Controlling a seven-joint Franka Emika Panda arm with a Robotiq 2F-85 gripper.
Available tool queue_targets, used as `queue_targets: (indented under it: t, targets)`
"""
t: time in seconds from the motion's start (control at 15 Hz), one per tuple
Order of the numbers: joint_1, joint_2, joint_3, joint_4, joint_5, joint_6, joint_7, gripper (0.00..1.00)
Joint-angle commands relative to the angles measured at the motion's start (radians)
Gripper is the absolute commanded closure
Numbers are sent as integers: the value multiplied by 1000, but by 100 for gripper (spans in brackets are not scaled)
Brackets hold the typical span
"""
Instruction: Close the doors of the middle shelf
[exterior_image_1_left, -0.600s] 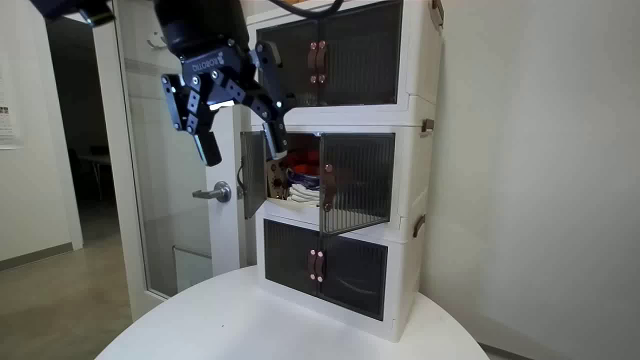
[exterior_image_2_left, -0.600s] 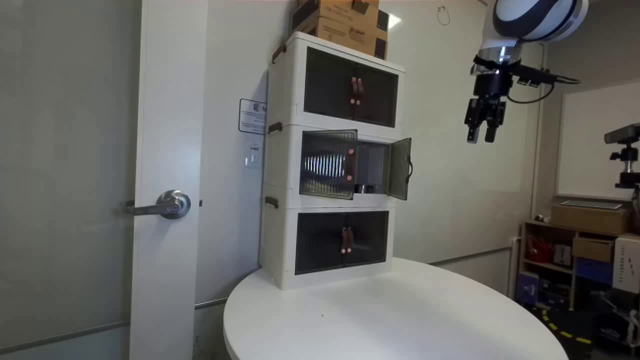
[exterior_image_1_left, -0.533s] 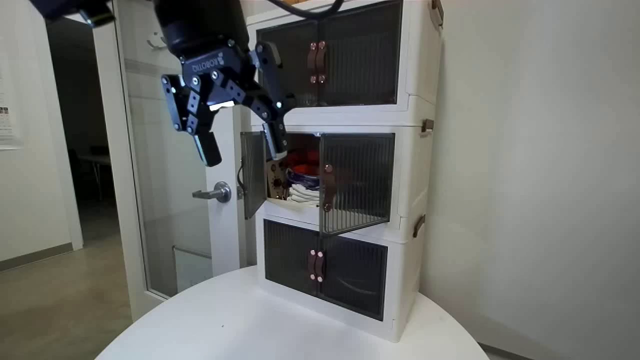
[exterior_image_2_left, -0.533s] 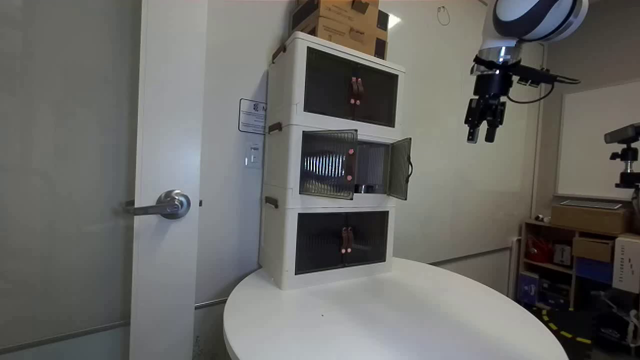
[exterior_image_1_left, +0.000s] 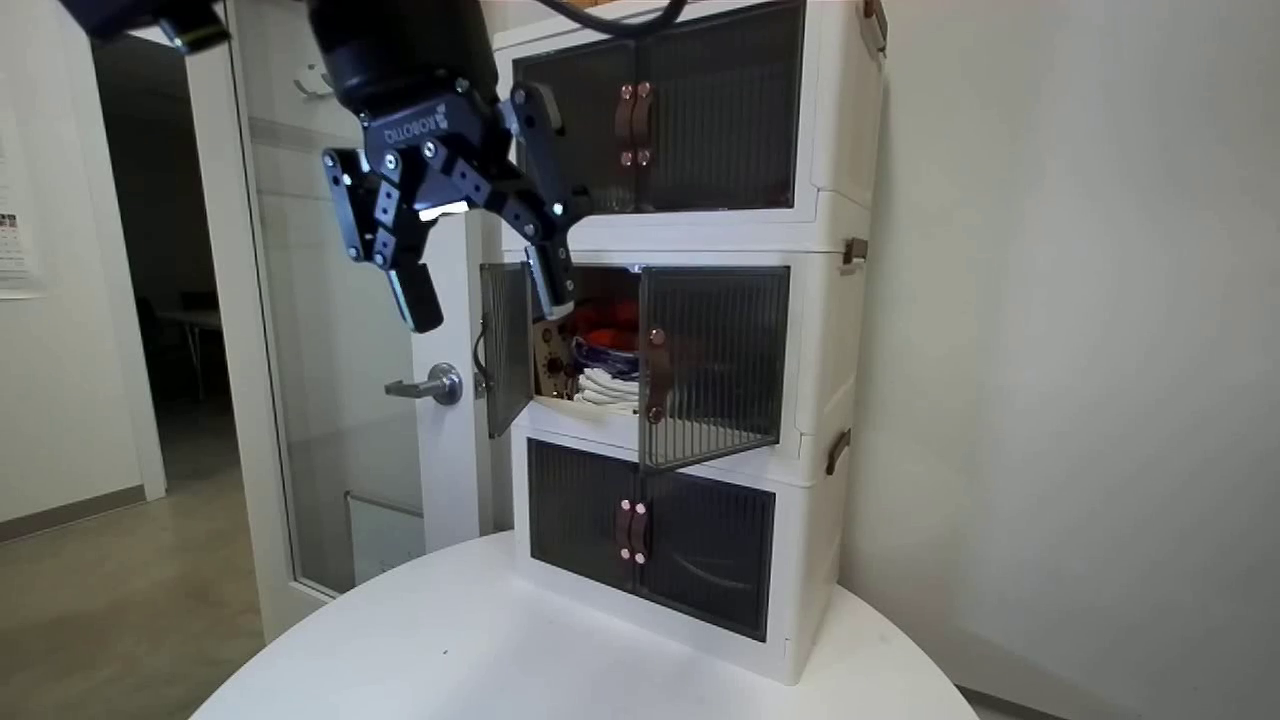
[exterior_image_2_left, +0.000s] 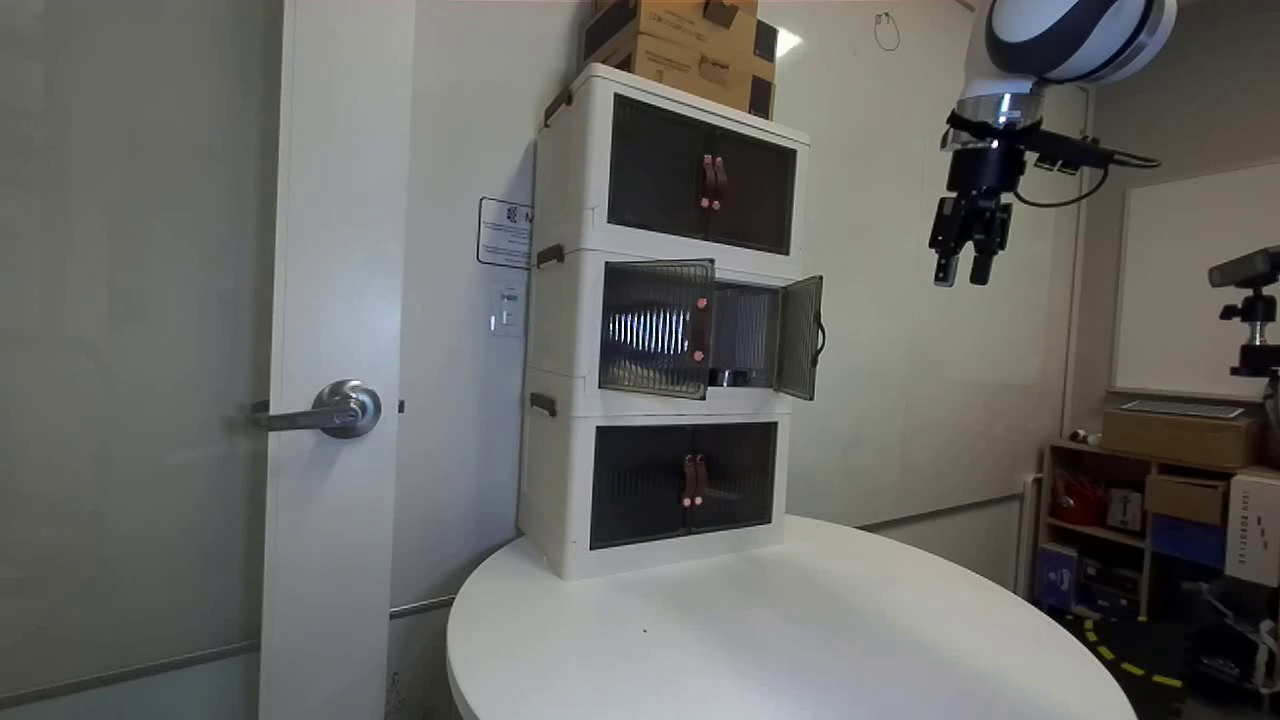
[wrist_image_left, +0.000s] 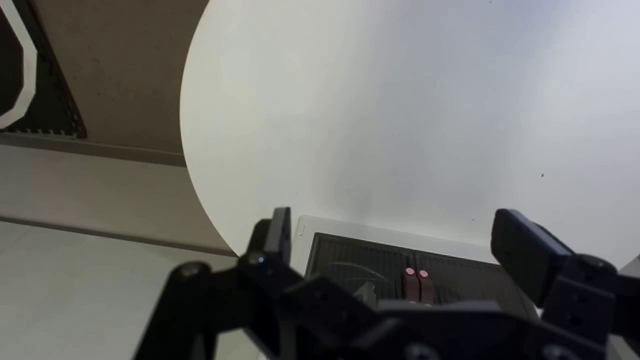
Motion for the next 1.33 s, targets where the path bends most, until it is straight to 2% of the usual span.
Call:
queue_targets:
  t: [0.0,0.33,0.6,0.8,0.87,0.93,1.07,1.27]
  targets:
    - [4,0,-4,2,-1,-3,1,0]
    - [4,0,-4,2,-1,-3,1,0]
    - [4,64,1,43,-11,87,17,0]
    - [15,131,-4,97,27,150,19,0]
    - [16,150,-5,112,37,165,18,3]
    - [15,176,-5,135,43,178,24,26]
    - [10,217,-3,173,44,200,35,31]
    - [3,271,-1,226,31,228,69,53]
